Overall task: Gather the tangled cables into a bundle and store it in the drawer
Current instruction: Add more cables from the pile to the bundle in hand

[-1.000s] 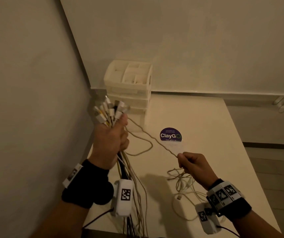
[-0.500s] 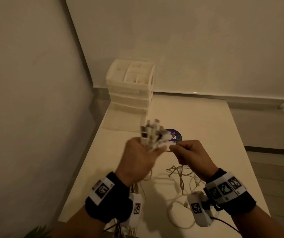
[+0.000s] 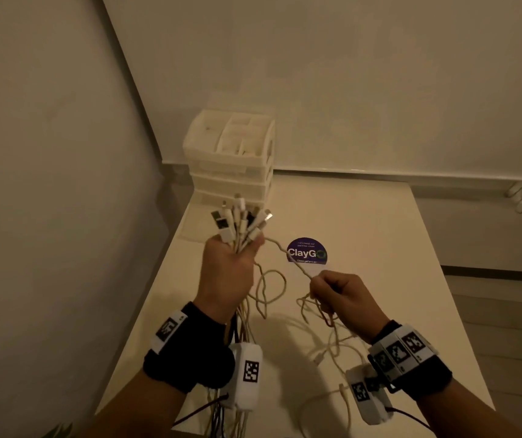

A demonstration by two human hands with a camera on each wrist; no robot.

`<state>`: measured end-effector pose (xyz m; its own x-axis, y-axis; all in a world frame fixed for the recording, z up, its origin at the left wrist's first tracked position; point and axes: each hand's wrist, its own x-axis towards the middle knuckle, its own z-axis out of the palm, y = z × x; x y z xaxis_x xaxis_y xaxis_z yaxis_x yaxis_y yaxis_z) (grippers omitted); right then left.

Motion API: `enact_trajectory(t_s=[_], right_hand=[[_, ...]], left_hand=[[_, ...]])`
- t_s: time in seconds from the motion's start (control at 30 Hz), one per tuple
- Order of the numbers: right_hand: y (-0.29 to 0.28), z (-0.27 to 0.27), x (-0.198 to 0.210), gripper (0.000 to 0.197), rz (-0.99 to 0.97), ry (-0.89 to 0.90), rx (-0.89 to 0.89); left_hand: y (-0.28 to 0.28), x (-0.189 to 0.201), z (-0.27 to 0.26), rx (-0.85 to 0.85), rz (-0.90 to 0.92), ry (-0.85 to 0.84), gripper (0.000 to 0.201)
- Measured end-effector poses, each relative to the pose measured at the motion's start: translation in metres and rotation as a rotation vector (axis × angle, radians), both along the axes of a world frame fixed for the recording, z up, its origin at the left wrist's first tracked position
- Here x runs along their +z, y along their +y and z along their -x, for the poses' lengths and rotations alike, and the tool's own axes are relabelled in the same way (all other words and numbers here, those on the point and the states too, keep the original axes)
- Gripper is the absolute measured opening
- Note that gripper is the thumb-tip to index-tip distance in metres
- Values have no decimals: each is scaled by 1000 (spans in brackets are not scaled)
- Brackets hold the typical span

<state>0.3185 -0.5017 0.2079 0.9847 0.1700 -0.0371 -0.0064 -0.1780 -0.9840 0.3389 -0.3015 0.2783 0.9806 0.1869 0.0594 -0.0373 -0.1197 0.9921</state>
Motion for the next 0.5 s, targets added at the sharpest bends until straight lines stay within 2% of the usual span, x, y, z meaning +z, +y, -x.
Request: enact_trajectory(t_s=[0.07, 0.2, 0.3, 0.43, 0.5], right_hand=[[-6, 0, -9, 34, 21, 18, -16], [-12, 0, -24, 27, 268, -61, 70], [-16, 0, -34, 28, 246, -46, 26], [-16, -13, -32, 28, 242, -12, -46], [-18, -21, -25, 28, 256, 31, -69]], left_hand=[[11, 3, -5, 37, 43, -39, 18], [36, 12, -11, 152, 221, -80, 23], [52, 18, -15, 225, 249, -138, 27], [63, 12, -20, 306, 335, -129, 29], [67, 9, -20, 359, 275, -162, 25]])
